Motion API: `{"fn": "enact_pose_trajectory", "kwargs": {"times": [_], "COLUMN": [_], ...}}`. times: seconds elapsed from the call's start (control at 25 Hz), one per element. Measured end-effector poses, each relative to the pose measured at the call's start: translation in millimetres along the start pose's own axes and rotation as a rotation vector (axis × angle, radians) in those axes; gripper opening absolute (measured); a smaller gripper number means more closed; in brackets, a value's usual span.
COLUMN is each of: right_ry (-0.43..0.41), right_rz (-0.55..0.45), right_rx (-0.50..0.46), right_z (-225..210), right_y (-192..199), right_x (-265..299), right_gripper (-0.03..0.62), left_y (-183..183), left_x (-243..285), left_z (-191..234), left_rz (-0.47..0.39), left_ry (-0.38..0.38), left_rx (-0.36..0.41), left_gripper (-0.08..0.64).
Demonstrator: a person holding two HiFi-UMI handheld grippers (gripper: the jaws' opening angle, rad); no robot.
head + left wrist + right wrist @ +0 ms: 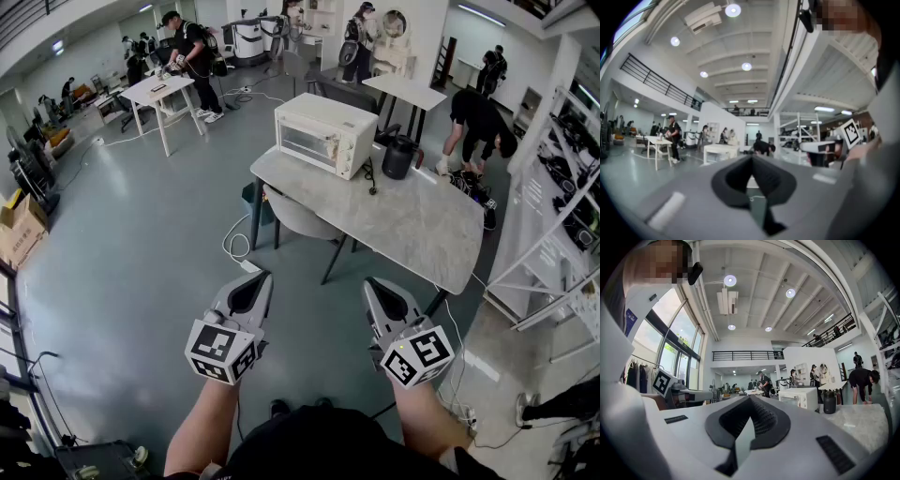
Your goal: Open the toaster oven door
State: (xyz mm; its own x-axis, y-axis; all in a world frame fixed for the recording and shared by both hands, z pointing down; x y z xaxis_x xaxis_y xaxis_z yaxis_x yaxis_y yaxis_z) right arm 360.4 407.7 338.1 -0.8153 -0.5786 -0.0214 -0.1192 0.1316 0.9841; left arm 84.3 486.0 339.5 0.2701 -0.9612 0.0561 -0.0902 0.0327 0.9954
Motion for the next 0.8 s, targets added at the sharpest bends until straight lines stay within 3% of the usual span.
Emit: {"fn": "enact_pose_trajectory", "kwargs": {"times": [0.6,0.8], "right_ry": [0.051,0.046], "right_rz": [0.031,0.058], "right_rx": [0.090,0.132], "right_z": [-61,-71], "right_y": [17,24], "right_x": [9,17], "right_gripper": [-0.011,-0.011], "left_y": [14,24], "left_x": [61,76], "left_z": [-11,-12], "left_rz": [0.006,0.024], "left_ry": [-0.133,-0.106], "left_rx": [-0.010,-0.023], "left_gripper": [0.006,0.006]}}
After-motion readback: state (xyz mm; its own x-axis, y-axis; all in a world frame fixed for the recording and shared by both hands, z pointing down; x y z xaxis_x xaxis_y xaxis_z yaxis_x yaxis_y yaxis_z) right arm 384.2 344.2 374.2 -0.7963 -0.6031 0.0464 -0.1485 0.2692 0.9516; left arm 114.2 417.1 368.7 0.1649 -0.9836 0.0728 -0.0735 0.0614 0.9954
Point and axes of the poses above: the fingertips, and each gripper's own axes: x forward along the fingers, z to its left, y out of its underside, the point moved 10 cm from there along -x, backward along the fingers, and after that the axes turned 6 degrees about x, right-handed, at the moved point
